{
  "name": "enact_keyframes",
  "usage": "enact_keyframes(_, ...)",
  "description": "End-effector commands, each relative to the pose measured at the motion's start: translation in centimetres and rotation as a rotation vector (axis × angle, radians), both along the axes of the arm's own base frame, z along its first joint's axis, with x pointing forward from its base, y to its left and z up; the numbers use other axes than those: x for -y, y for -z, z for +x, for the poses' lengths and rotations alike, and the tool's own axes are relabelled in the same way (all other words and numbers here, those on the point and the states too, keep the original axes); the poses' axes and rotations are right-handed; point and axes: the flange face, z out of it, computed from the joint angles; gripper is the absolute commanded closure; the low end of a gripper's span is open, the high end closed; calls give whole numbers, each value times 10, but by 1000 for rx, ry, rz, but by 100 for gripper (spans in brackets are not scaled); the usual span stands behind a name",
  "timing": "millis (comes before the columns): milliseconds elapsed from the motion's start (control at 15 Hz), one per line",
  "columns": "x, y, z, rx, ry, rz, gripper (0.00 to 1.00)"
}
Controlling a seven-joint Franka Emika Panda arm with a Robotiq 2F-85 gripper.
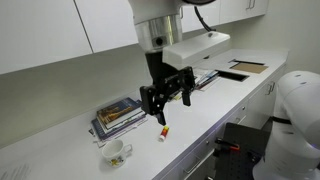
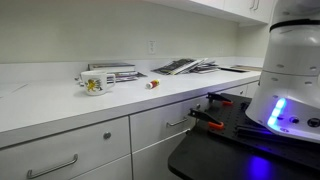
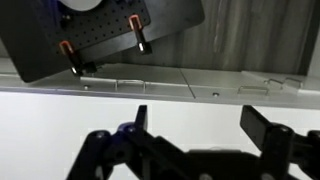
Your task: Pick the bottle from the counter and put it in the cup
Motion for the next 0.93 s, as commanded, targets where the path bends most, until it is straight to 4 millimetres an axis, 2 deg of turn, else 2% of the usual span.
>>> enact_keyframes(0, 34, 27, 45, 21, 199, -27, 0)
enact_keyframes(267, 87, 69, 104, 71, 425, -69, 0)
enact_keyframes(467, 110, 109, 138, 110, 594, -95, 0)
enact_keyframes(667, 120, 144, 159, 139, 758, -138, 0)
enact_keyframes(867, 132, 173, 170, 121, 916, -223, 0)
